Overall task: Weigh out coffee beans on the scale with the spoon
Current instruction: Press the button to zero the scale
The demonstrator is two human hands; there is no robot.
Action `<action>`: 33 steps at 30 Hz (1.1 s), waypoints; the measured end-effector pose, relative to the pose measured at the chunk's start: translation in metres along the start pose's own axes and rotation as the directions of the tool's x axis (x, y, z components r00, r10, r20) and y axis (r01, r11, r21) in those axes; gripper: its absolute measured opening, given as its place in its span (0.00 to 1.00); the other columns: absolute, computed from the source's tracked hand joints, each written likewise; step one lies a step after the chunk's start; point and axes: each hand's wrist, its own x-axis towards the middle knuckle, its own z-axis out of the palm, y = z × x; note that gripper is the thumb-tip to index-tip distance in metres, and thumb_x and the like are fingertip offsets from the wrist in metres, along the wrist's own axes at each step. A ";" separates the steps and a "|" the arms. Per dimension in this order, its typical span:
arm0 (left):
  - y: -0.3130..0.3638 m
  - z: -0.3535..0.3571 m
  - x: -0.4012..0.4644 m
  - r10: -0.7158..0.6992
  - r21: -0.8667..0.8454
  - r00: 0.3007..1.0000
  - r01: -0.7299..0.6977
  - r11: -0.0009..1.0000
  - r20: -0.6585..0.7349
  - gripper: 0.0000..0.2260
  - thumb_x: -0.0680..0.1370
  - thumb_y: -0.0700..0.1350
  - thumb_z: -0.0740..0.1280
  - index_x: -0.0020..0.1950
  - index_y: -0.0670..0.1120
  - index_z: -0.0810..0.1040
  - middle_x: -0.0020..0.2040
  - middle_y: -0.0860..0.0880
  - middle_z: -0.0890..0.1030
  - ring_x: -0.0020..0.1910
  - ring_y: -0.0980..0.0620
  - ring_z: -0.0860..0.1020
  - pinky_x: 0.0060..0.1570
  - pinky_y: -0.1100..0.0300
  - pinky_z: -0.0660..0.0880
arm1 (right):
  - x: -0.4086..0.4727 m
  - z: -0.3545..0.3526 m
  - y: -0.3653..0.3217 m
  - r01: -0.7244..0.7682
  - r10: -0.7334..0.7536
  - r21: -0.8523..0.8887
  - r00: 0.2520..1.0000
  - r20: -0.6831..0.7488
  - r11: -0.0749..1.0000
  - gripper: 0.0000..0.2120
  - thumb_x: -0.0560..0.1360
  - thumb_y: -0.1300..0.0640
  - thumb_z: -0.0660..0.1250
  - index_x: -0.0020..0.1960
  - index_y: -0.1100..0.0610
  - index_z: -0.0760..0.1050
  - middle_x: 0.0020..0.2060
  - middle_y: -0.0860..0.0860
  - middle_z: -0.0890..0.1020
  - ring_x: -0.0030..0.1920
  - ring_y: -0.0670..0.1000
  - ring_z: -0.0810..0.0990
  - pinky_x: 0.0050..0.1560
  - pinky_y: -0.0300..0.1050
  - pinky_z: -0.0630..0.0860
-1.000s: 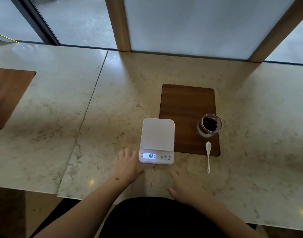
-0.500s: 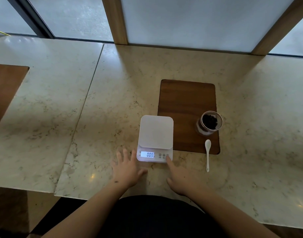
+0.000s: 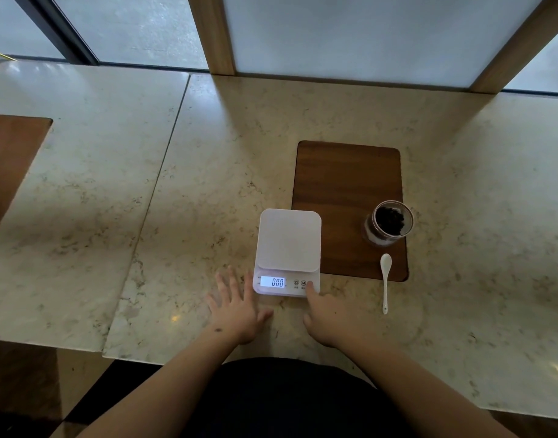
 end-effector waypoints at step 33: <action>0.000 -0.003 -0.004 0.018 -0.029 1.000 -0.018 0.999 0.004 0.45 0.78 0.70 0.54 0.78 0.50 0.28 0.74 0.40 0.23 0.72 0.34 0.24 0.73 0.28 0.41 | -0.026 0.017 0.061 -0.099 0.122 0.247 0.989 -0.078 0.964 0.29 0.78 0.49 0.60 0.78 0.51 0.59 0.64 0.54 0.78 0.61 0.55 0.78 0.60 0.48 0.73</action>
